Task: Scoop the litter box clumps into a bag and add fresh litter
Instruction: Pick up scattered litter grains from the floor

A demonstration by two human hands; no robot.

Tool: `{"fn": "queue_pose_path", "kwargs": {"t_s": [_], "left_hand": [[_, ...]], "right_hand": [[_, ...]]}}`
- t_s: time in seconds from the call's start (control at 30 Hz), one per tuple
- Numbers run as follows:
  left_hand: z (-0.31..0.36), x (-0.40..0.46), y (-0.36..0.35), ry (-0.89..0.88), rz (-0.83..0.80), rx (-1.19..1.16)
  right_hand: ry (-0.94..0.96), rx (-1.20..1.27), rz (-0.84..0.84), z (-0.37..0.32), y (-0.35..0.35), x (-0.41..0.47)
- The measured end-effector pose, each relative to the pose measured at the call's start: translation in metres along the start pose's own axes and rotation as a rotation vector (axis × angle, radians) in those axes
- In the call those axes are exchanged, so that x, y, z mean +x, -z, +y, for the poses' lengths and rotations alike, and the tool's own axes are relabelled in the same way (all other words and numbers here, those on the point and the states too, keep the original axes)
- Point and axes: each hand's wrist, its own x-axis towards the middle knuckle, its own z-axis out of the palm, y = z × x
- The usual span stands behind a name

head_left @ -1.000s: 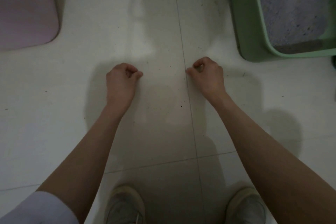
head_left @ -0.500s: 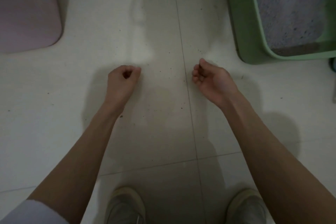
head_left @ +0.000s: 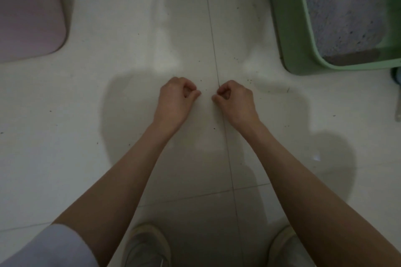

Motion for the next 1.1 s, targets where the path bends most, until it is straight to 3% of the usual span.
{"fn": "queue_pose_path", "kwargs": {"t_s": [0.2, 0.27, 0.33, 0.4, 0.43, 0.5, 0.6, 0.7, 0.77, 0.9, 1.1], "left_hand": [[0.001, 0.001, -0.011, -0.086, 0.014, 0.104], [0.003, 0.002, -0.012, -0.089, 0.007, 0.124], [0.005, 0.003, -0.011, -0.093, -0.020, 0.148], [0.006, 0.005, -0.007, -0.074, -0.022, 0.074], [0.006, 0.006, -0.005, -0.021, -0.007, -0.038], [0.005, 0.009, 0.004, 0.151, 0.016, -0.385], [0.004, 0.011, 0.019, 0.319, 0.016, -0.967], [0.002, 0.015, 0.025, 0.385, 0.071, -1.096], [0.001, 0.016, 0.023, 0.367, 0.098, -0.897], [-0.002, 0.013, 0.012, 0.093, 0.095, -0.116], [0.001, 0.014, 0.005, -0.027, 0.062, 0.145]], "right_hand": [[0.067, -0.066, 0.001, 0.000, -0.005, -0.001], [0.021, 0.043, 0.014, -0.001, -0.002, 0.001], [-0.136, 0.438, 0.032, 0.002, 0.007, 0.003], [-0.334, 0.993, -0.006, 0.004, 0.017, 0.005], [-0.398, 1.197, -0.036, 0.006, 0.020, 0.005], [-0.443, 1.330, -0.076, 0.008, 0.024, 0.005], [-0.373, 1.073, -0.034, 0.003, 0.023, 0.007], [-0.178, 0.379, 0.022, -0.002, 0.017, 0.010], [-0.107, 0.182, 0.022, -0.004, 0.013, 0.012], [-0.046, 0.054, 0.035, -0.006, 0.005, 0.013], [-0.032, -0.048, -0.003, -0.009, 0.004, 0.015]]}}
